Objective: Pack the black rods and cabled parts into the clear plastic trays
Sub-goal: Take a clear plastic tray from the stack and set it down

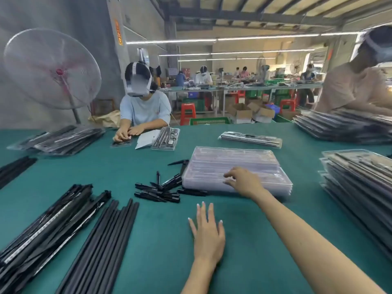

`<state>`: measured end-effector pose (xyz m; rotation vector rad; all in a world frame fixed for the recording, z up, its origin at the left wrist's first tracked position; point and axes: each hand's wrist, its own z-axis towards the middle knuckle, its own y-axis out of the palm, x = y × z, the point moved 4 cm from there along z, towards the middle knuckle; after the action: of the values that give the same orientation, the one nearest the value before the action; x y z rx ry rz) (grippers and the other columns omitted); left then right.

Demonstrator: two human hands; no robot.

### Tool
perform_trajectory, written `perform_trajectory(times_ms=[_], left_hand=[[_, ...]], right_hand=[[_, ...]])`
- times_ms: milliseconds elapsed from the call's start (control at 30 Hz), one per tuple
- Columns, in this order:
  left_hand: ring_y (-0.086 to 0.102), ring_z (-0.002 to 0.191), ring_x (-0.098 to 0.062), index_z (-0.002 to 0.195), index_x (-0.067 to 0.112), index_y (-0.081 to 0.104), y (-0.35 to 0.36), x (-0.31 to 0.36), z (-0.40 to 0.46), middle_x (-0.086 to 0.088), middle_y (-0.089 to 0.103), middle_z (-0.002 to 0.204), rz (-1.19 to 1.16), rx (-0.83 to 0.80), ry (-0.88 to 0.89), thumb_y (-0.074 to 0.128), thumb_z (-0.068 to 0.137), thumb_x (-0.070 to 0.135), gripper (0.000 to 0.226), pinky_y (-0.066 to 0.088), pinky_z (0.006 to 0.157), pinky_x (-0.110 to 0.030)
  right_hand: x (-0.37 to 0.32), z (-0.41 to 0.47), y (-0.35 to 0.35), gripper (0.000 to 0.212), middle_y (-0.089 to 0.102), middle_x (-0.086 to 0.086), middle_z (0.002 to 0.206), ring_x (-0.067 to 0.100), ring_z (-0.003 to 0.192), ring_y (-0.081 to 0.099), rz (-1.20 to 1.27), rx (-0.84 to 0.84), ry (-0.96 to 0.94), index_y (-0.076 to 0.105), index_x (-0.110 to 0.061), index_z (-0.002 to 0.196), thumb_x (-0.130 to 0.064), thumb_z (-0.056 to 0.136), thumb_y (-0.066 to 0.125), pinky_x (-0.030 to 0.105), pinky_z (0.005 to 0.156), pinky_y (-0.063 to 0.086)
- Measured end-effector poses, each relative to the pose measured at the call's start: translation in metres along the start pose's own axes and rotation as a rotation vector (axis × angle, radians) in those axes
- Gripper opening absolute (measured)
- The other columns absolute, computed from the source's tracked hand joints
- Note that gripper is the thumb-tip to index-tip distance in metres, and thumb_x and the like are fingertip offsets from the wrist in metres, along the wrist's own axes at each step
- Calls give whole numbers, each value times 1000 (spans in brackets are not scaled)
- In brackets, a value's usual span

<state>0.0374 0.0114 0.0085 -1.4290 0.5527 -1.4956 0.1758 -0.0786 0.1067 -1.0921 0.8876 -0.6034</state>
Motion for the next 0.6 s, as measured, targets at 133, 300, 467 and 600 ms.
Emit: perform_trajectory(times_ms=[133,300,467,600], left_hand=[[-16,145,-14,151,17,-7,7,-4,60,9,-18,155,65,172,129,33,99,23,65,-23,112,-42],[0,147,-19,151,16,7,18,6,100,8,-2,157,96,161,333,49,89,16,75,-6,116,-41],[-14,143,-4,150,21,0,24,3,104,14,-8,154,42,142,346,44,89,11,76,-13,118,-33],[40,135,-25,138,3,47,13,9,96,-7,43,145,77,236,342,65,64,-6,76,28,109,-57]], right_hand=[[15,31,30,27,66,2,117,23,110,58,-35,-65,25,69,-20,114,-31,90,63,31,88,46],[42,65,30,12,75,5,87,-7,65,60,274,-160,-51,77,-13,90,-20,80,76,12,64,44],[53,81,25,21,65,2,65,6,55,51,430,-386,13,77,-5,88,-23,77,79,15,57,43],[50,83,26,25,70,2,74,6,63,59,397,-422,3,77,-7,90,-26,74,81,18,64,50]])
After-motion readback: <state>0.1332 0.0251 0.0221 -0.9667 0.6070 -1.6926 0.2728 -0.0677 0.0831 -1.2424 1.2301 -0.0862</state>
